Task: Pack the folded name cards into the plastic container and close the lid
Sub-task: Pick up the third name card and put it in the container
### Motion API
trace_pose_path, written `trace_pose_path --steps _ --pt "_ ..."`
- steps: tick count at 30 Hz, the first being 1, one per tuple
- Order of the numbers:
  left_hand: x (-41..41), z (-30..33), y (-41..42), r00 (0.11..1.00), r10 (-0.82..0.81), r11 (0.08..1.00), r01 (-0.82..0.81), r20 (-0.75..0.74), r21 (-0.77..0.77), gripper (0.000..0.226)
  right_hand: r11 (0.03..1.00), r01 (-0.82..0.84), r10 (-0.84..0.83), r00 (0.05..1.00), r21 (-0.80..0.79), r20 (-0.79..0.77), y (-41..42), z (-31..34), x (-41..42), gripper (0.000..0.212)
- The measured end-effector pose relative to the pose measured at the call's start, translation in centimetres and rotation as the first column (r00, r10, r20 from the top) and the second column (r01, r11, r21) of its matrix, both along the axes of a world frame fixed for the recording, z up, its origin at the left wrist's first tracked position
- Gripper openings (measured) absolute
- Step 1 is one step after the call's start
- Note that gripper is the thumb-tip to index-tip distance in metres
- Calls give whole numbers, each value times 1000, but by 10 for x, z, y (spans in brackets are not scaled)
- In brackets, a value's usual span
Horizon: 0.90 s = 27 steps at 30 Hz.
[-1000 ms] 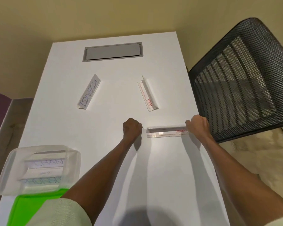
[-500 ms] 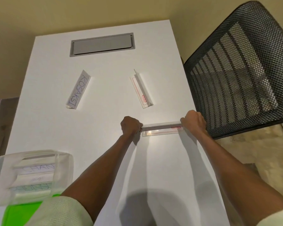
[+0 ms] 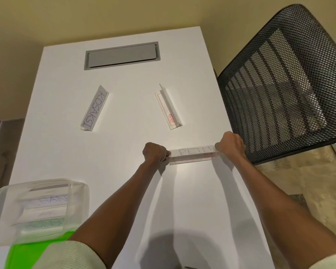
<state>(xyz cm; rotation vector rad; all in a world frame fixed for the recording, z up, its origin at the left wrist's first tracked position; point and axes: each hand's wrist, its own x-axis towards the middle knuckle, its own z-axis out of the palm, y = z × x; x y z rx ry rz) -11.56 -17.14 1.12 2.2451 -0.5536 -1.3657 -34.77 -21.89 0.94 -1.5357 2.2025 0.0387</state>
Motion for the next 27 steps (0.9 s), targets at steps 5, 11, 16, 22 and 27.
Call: trace_pose_path --steps 5,11,16,22,27 --pt "7 0 6 997 -46 988 53 54 -146 18 999 23 -23 1000 -23 16 5 10 9 20" --pt "13 13 22 989 -57 950 95 134 -297 23 999 23 -22 999 -38 40 11 26 22 12" --pt "28 12 33 987 -9 936 64 159 -346 19 998 -33 38 997 -61 71 17 28 25 29" --pt "50 8 45 963 18 921 88 269 -379 18 984 -107 138 964 -142 228 33 11 36 48" --pt "69 2 52 943 19 930 105 331 -353 15 975 -139 196 904 -173 379 43 -5 51 38"
